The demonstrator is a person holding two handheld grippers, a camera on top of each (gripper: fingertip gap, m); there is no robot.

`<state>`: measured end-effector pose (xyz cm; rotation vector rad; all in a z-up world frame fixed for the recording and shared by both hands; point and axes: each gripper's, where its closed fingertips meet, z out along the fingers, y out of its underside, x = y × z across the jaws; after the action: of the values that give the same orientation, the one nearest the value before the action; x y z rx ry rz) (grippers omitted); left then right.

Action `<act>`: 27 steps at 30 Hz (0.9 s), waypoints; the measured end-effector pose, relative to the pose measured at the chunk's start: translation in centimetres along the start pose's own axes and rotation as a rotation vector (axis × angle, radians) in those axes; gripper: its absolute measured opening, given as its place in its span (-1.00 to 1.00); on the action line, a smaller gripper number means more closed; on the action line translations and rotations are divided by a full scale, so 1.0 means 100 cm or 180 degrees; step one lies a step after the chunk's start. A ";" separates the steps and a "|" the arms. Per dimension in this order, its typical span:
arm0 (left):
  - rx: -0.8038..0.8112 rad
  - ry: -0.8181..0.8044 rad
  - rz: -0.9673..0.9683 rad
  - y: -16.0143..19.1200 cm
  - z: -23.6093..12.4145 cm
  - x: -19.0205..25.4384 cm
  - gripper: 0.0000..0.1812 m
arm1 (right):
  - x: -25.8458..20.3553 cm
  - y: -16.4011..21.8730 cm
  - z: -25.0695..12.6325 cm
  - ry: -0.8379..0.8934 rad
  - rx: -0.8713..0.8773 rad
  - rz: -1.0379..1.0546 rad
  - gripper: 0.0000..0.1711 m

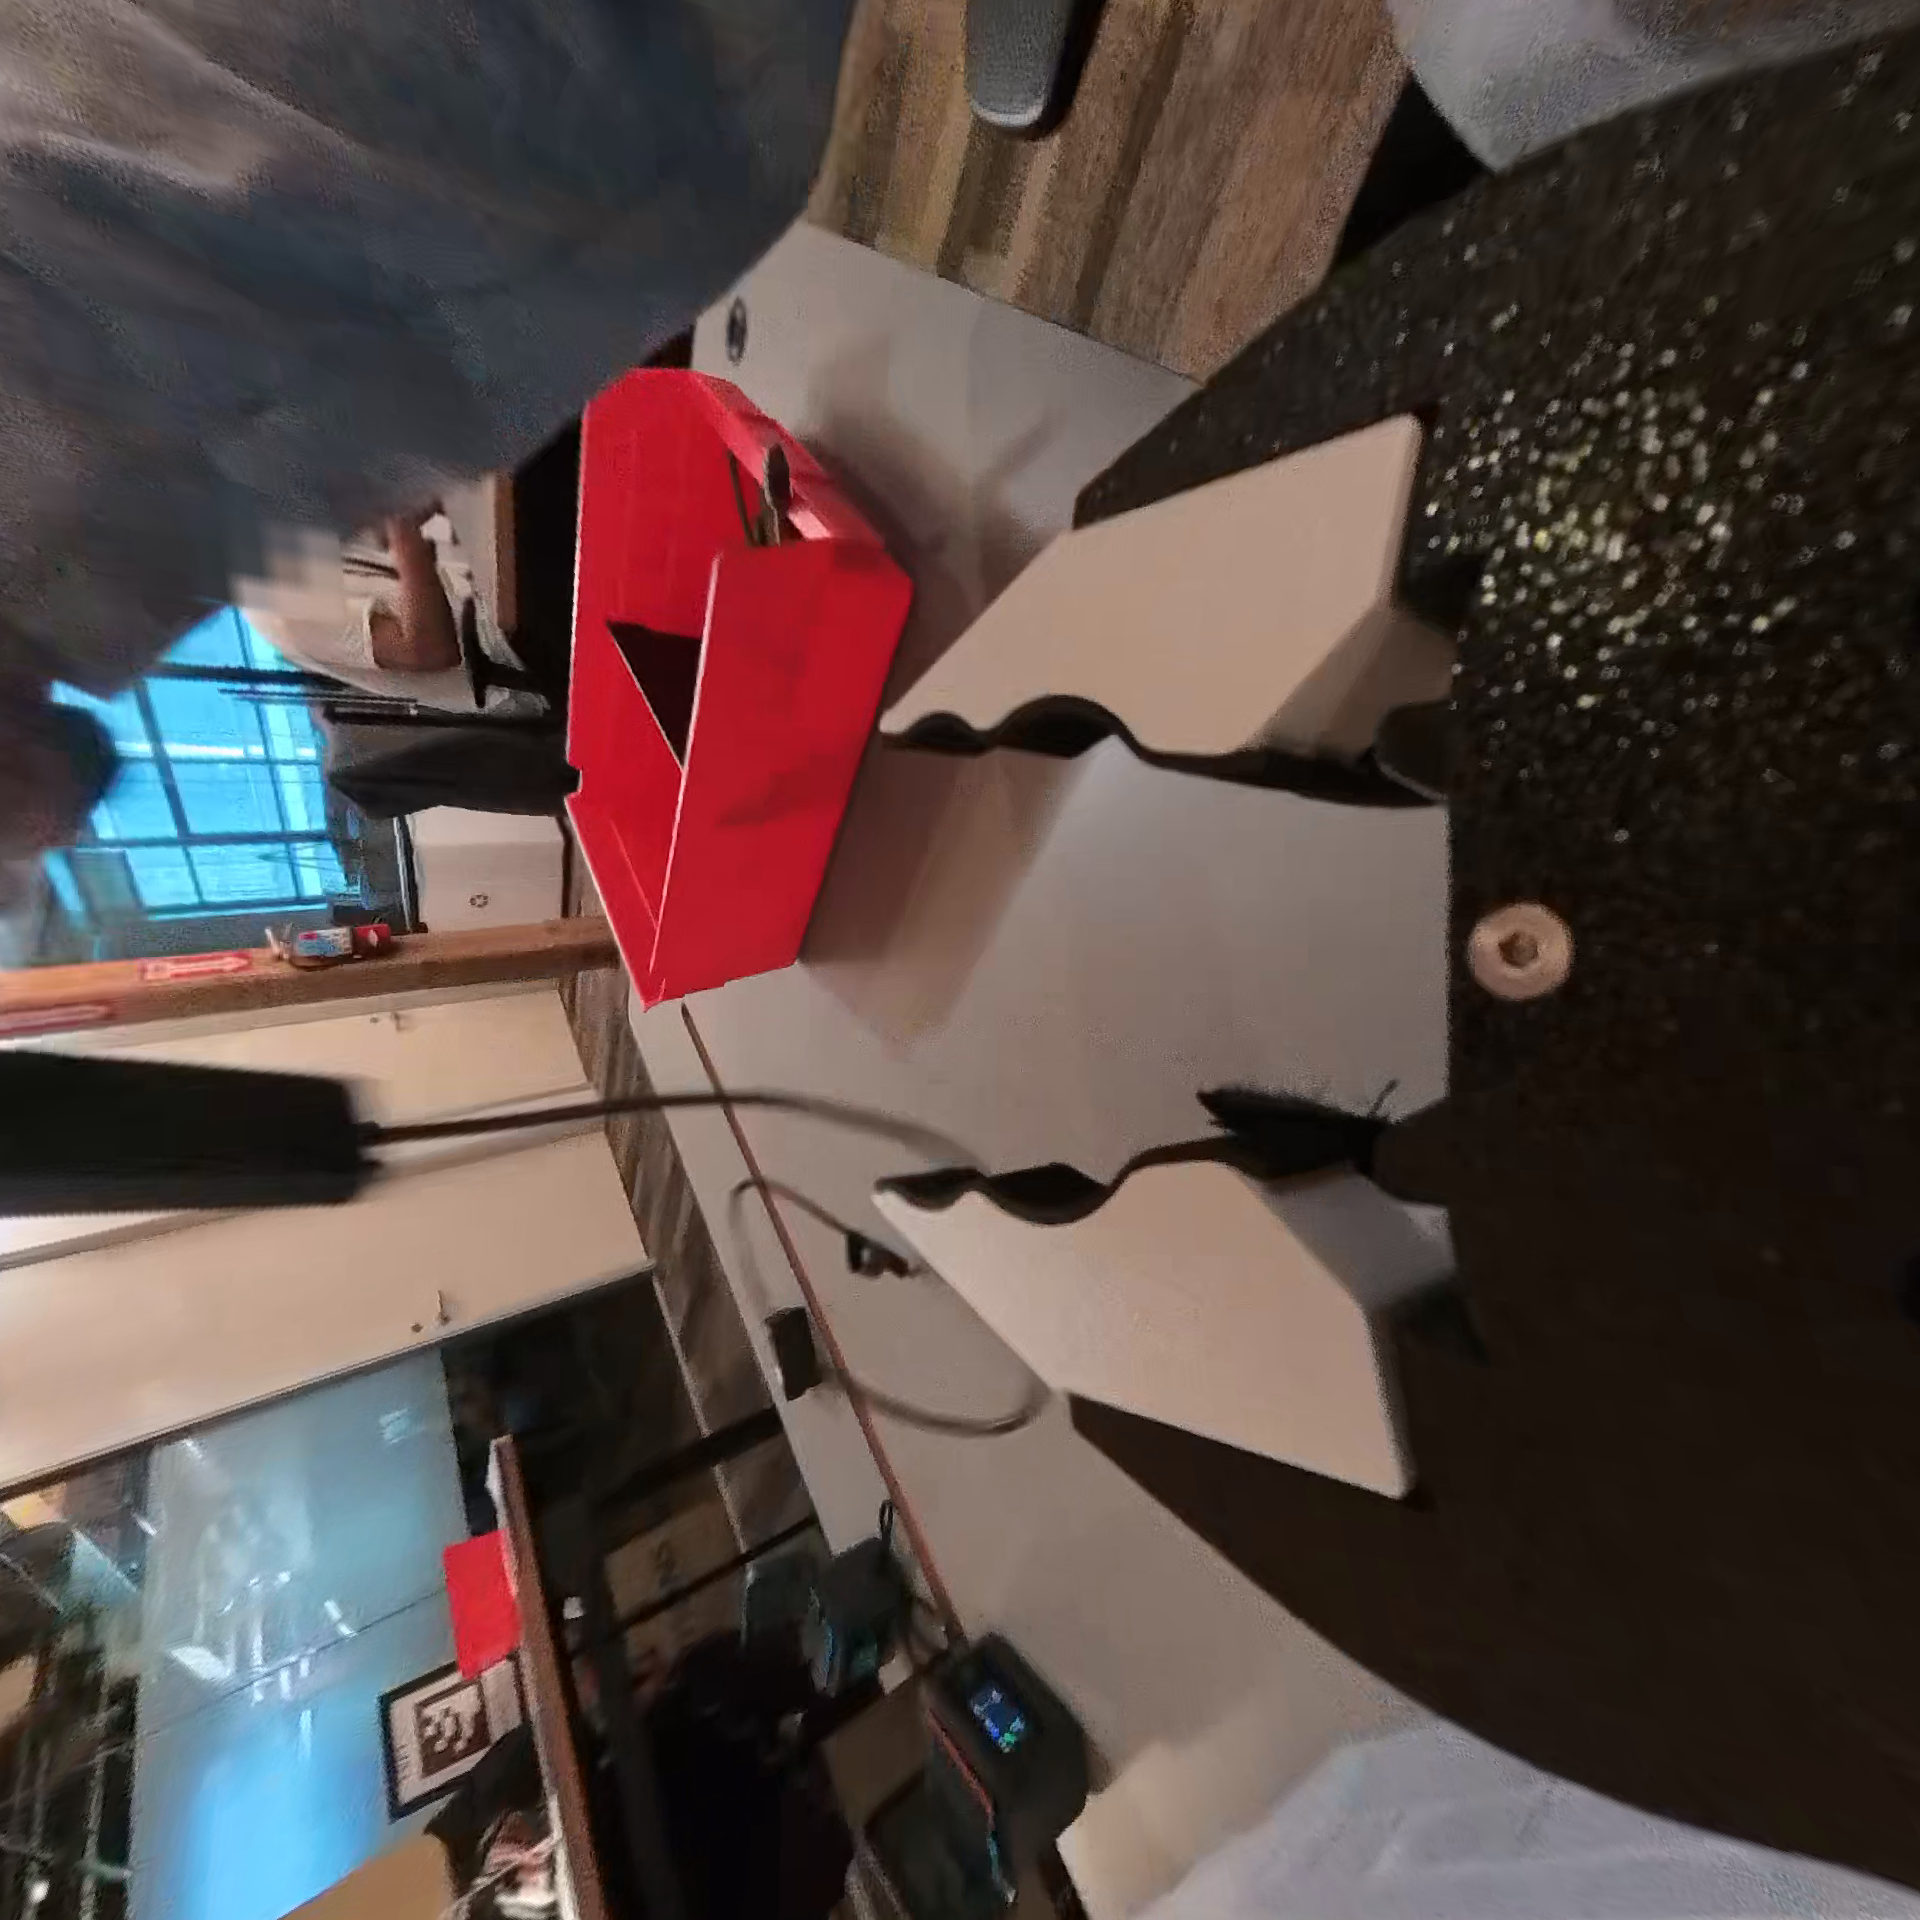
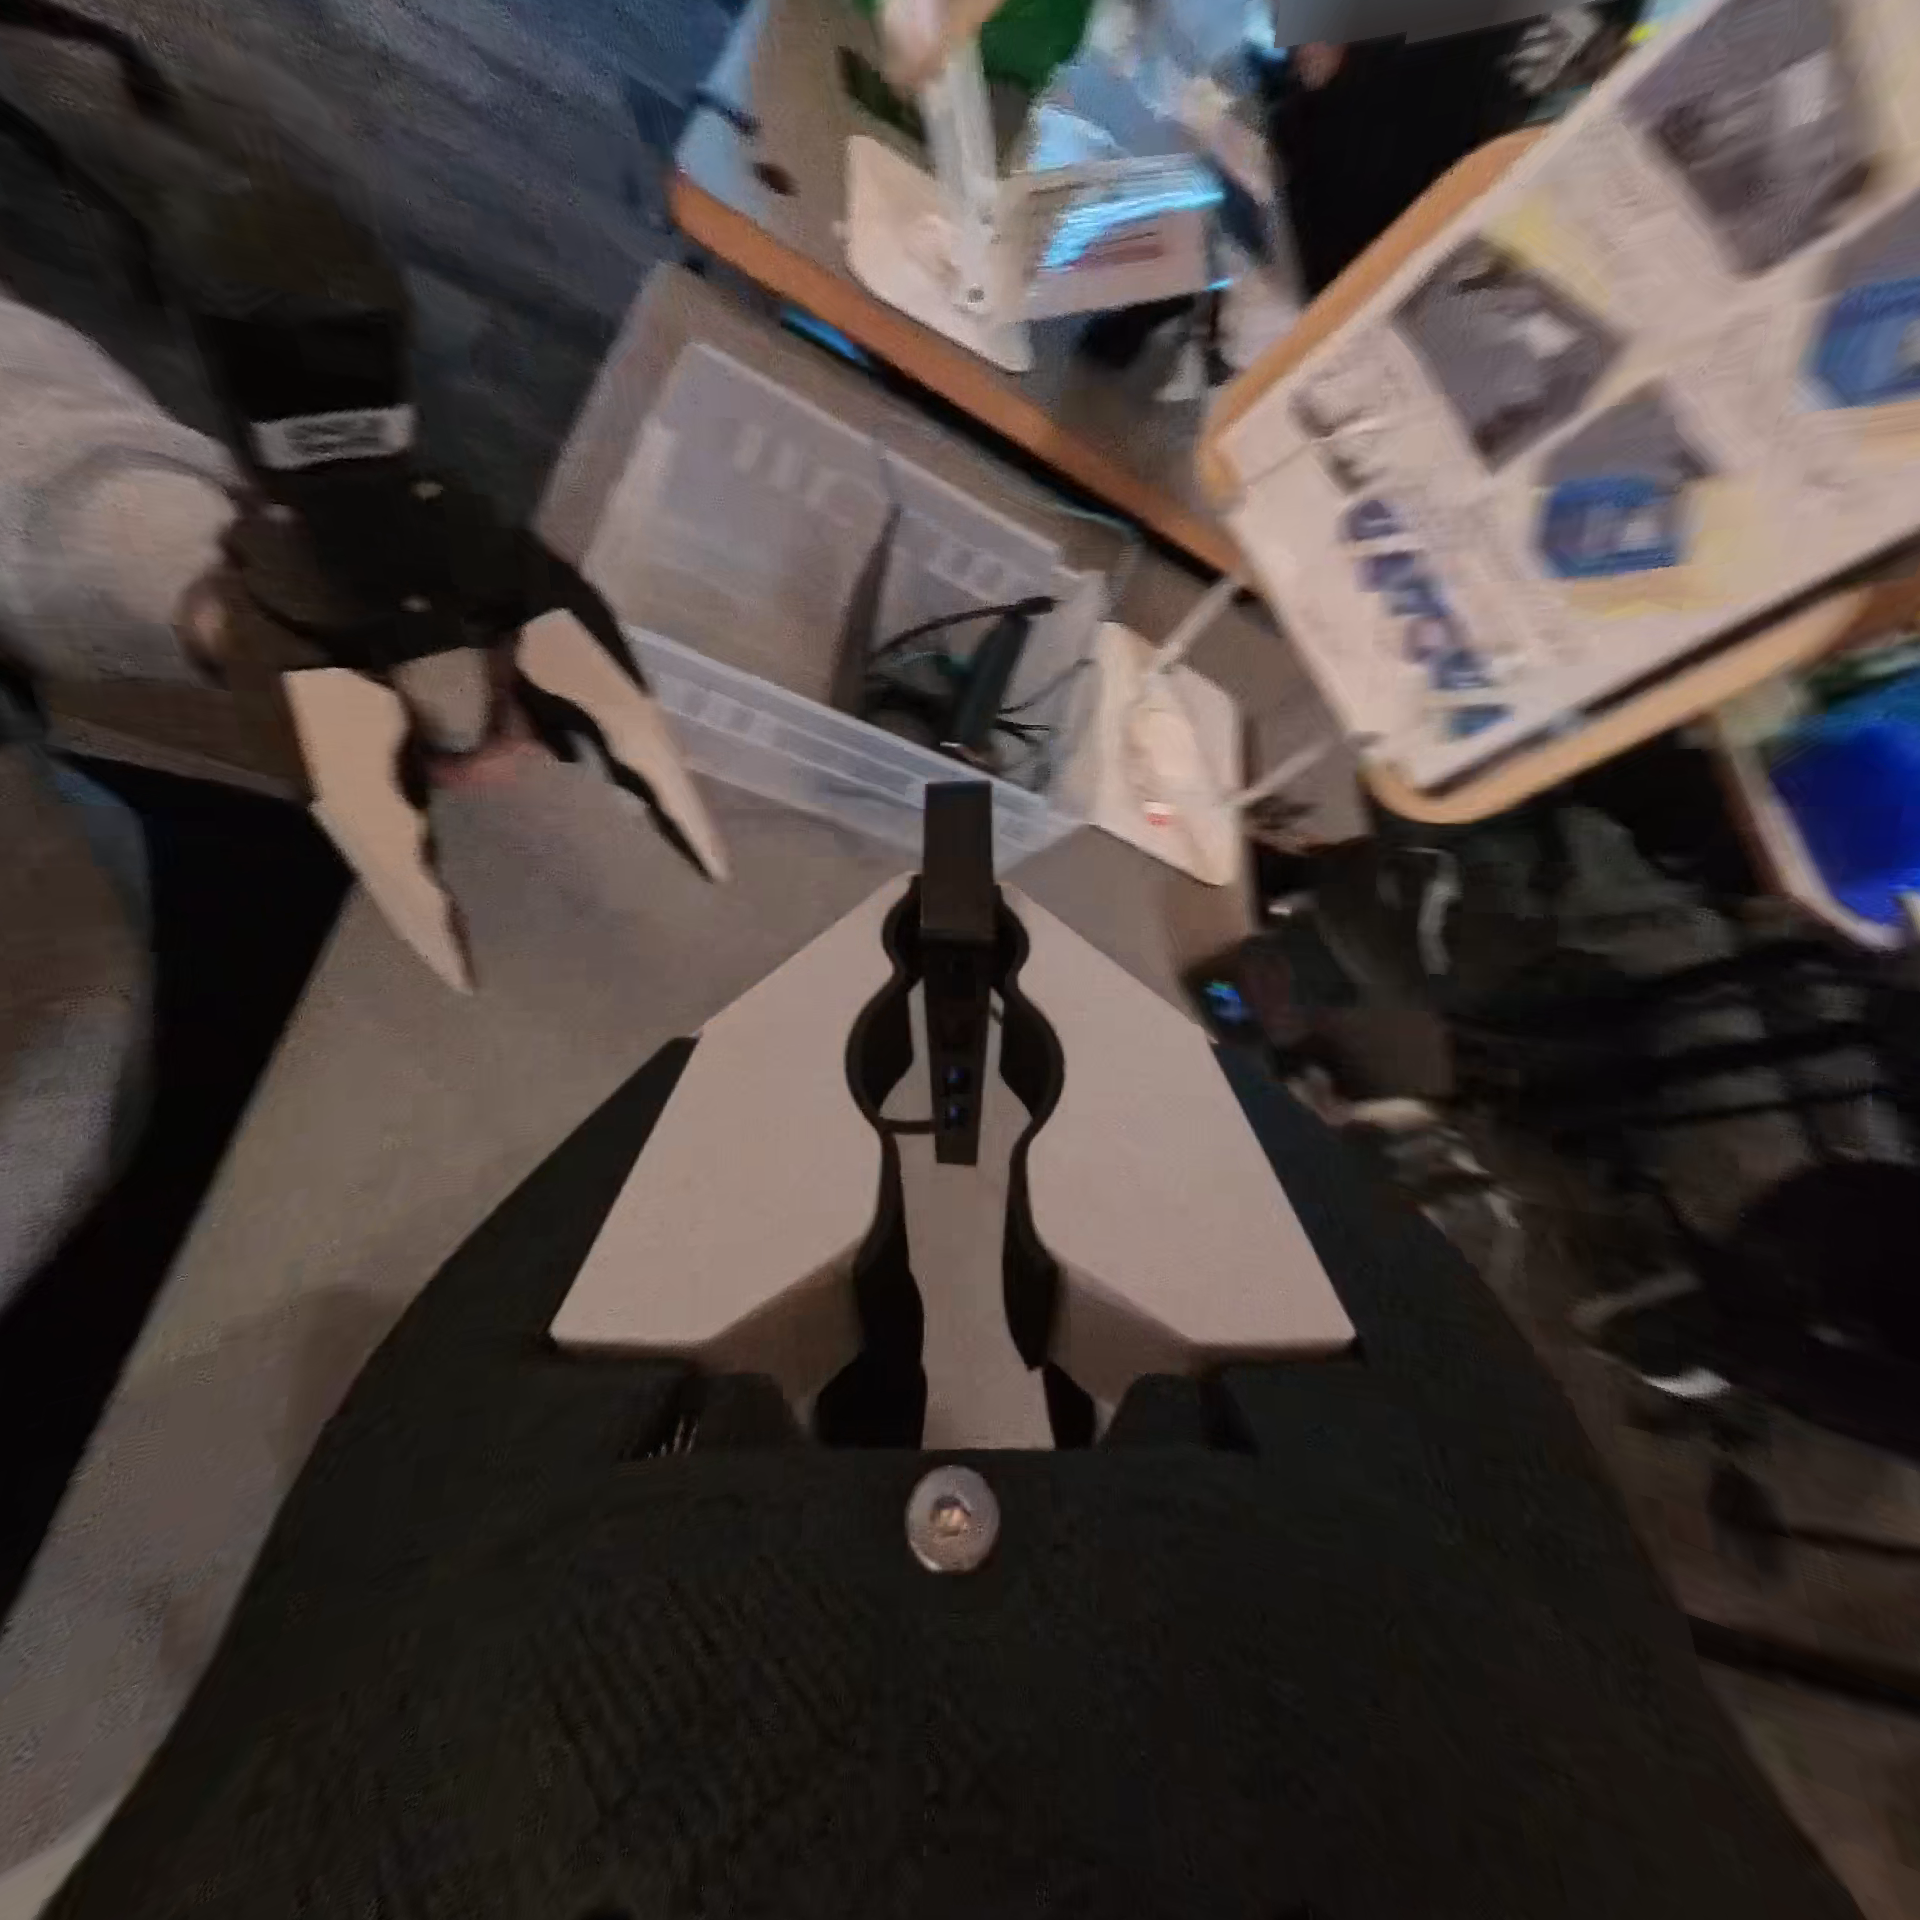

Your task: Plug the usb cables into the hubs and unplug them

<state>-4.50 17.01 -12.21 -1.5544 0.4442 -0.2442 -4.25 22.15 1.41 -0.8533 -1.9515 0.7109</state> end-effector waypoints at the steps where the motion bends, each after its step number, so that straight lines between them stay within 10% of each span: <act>1: 0.0020 -0.0006 -0.0074 -0.002 0.001 -0.001 -0.11 | 0.024 -0.011 -0.022 0.0311 -0.0062 -0.0124 -0.90; 16: 0.0370 -0.0755 0.0029 0.042 0.031 -0.061 -0.17 | 0.267 -0.139 -0.277 0.3162 -0.0881 -0.0861 -0.90; 27: 0.0275 -0.0798 0.0276 0.049 0.023 -0.066 -0.25 | 0.270 -0.105 -0.375 0.3567 -0.1253 -0.0508 -0.90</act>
<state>-10.05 21.97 -16.36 -1.4546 0.2988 -0.0004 14.96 42.56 39.58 -1.0019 -1.0949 -0.2701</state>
